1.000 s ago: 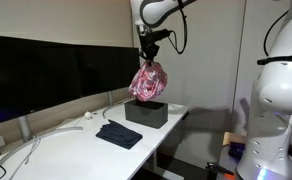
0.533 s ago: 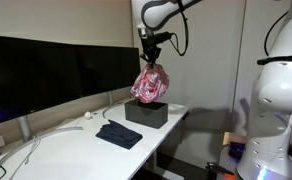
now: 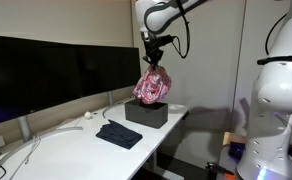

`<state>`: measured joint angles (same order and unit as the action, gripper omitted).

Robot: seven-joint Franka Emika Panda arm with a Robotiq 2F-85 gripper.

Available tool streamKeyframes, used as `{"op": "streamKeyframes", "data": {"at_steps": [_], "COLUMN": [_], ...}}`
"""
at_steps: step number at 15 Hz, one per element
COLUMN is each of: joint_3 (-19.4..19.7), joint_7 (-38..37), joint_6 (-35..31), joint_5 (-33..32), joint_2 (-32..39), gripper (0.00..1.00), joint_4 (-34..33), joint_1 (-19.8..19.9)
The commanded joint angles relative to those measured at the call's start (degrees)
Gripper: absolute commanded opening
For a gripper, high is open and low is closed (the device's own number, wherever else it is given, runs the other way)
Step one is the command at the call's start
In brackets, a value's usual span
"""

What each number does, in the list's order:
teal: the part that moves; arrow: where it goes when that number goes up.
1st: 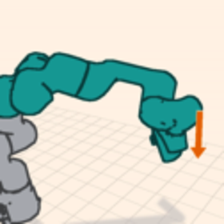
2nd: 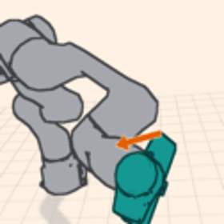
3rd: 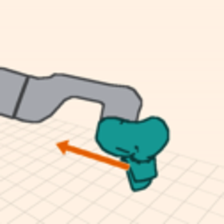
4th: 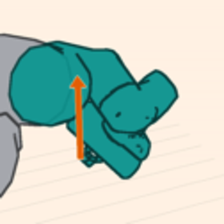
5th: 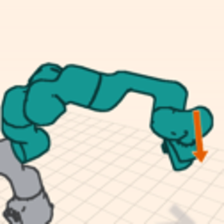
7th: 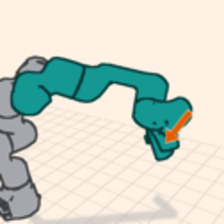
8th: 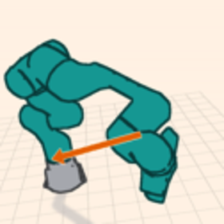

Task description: Put the left cloth in the box

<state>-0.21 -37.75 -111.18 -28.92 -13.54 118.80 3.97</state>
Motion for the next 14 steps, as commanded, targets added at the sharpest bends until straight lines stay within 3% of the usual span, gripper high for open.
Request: {"op": "streamKeyframes", "data": {"at_steps": [1, 14], "joint_3": [0.8, 1.0], "joint_7": [-0.3, 0.4], "joint_6": [-1.6, -2.4], "joint_5": [-0.2, -1.0], "joint_2": [-1.3, 2.4], "gripper": [0.02, 0.02], "joint_4": [1.2, -2.0], "joint_1": [2.0, 2.8]}}
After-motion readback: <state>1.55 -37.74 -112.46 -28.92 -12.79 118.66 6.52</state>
